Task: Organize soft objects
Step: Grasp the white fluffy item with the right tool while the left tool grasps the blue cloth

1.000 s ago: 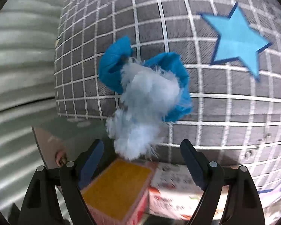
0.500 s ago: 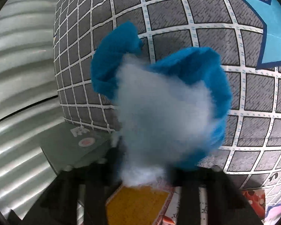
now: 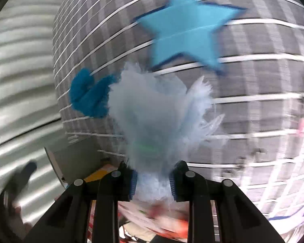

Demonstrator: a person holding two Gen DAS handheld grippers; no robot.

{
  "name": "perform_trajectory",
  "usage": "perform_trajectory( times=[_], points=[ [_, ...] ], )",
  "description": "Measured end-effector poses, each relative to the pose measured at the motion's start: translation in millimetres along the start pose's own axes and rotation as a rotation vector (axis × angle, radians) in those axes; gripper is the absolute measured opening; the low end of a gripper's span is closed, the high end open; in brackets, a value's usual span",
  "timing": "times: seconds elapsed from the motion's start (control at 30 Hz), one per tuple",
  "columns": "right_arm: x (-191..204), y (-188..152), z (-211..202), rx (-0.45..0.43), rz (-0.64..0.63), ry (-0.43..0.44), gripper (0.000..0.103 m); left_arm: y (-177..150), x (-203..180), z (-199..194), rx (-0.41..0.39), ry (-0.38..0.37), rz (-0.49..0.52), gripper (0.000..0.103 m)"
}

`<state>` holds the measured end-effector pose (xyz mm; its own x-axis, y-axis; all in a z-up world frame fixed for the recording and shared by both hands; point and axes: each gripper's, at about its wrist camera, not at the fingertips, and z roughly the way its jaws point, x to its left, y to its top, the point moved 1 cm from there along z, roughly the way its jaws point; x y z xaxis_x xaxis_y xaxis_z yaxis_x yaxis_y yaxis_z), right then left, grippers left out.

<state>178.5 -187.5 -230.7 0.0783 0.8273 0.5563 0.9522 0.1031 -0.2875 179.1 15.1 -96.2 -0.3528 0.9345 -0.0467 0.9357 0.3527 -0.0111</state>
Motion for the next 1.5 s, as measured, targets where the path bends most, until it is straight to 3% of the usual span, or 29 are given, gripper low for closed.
perform_trajectory(
  times=[0.13,0.3,0.33,0.4,0.5,0.67,0.8,0.83,0.97,1.17,1.23,1.3,1.4,1.43,1.47,1.5],
  points=[
    [-38,-7,-23,-0.037,0.027,-0.027,0.028,26,-20,49,0.083,0.025,-0.031,0.103],
    [-59,-10,-38,-0.058,-0.008,-0.057,0.031,44,-20,109,0.139,0.151,-0.071,0.103],
    [-64,-10,-42,-0.065,-0.020,-0.067,0.036,45,-17,115,0.147,0.153,-0.086,0.103],
    [-65,-9,-46,-0.098,-0.055,-0.111,0.080,48,-14,126,0.151,0.157,-0.107,0.103],
    [-56,-7,-43,-0.147,-0.121,-0.180,0.083,51,-21,135,0.140,0.167,-0.077,0.103],
    [-51,-2,-26,-0.151,-0.136,-0.321,0.083,54,-32,142,0.126,0.145,-0.068,0.103],
    [-44,2,-12,-0.138,-0.156,-0.359,0.102,55,-29,153,0.141,0.074,-0.128,0.103],
    [-42,3,-8,-0.130,-0.167,-0.371,0.103,53,-25,155,0.142,0.056,-0.146,0.103],
    [-34,9,2,-0.129,-0.128,-0.407,0.103,47,-19,158,0.134,0.049,-0.153,0.103],
    [-32,26,3,-0.121,-0.083,-0.384,0.103,49,-11,160,0.149,0.048,-0.167,0.103],
    [-34,24,-2,-0.129,-0.107,-0.420,0.091,48,-12,152,0.145,0.055,-0.160,0.102],
    [-32,20,-7,-0.145,-0.160,-0.435,0.064,47,-22,148,0.135,0.056,-0.140,0.094],
    [-34,18,-12,-0.136,-0.199,-0.397,0.031,41,-41,133,0.113,0.056,-0.081,0.063],
    [-37,19,-13,-0.122,-0.193,-0.384,0.029,39,-45,130,0.114,0.057,-0.066,0.041],
    [-42,20,-17,-0.116,-0.187,-0.375,0.029,37,-48,129,0.120,0.056,-0.048,0.031],
    [-45,20,-20,-0.114,-0.177,-0.366,0.029,35,-51,126,0.119,0.057,-0.035,0.031]
  ],
)
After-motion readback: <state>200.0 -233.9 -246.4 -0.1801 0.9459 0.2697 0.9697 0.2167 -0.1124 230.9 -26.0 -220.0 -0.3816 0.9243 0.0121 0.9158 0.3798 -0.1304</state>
